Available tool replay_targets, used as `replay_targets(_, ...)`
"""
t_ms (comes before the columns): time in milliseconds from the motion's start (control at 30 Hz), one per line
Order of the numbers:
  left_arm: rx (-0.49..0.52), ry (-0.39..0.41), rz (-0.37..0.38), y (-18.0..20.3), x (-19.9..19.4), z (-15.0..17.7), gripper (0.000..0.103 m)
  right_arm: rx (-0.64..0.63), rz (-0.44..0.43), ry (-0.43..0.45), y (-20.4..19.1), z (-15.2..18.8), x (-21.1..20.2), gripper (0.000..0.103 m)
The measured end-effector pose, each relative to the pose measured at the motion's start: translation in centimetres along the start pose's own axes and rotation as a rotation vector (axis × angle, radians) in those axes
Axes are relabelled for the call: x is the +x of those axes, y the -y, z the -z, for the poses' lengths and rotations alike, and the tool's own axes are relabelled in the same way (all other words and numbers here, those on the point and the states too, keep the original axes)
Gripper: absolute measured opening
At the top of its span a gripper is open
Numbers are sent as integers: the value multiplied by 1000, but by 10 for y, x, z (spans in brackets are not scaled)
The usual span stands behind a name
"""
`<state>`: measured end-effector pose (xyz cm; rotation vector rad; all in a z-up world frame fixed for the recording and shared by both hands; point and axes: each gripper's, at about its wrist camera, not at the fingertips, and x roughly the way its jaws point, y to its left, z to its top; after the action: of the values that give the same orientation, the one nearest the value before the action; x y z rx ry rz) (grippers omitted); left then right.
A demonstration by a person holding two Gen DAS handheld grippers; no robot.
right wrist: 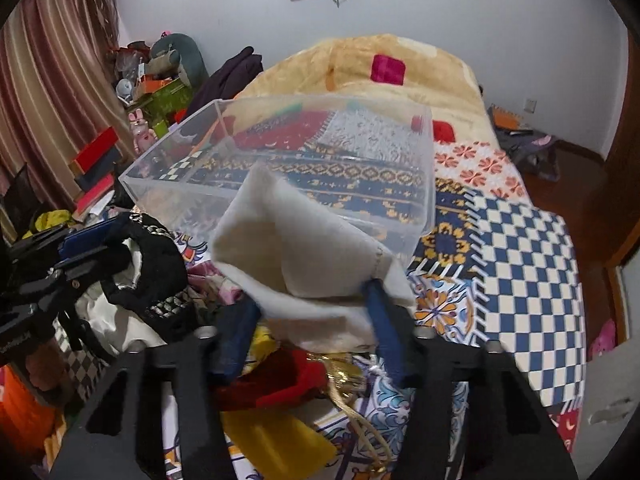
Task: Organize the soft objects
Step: 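Grasp the white cloth with the right tool while the left tool grasps the black-strapped white mask, then carry the cloth and mask over the clear box and open both tools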
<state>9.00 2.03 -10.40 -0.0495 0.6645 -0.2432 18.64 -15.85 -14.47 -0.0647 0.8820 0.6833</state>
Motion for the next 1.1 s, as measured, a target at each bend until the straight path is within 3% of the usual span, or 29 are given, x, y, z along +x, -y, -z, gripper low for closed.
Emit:
replay_targets(100, -7, 9, -1, -2, -4, -1, 12, 6, -9, -3, 1, 2, -2, 18)
replay_targets(200, -6, 24, -9, -2, -11, -1, 11, 7, -12, 20, -1, 2, -11, 12)
replay_targets(667, -26, 217, -71, -3, -77, -41, 9, -33, 4, 262, -19, -25, -85, 10)
replay_targets(867, -19, 288, -140, -13, -81, -71, 9, -26, 15, 331, -18, -46, -91, 10)
replay_targets(1100, 12, 336, -219, -25, -63, -103, 9, -12, 17, 333, -12, -65, -72, 10)
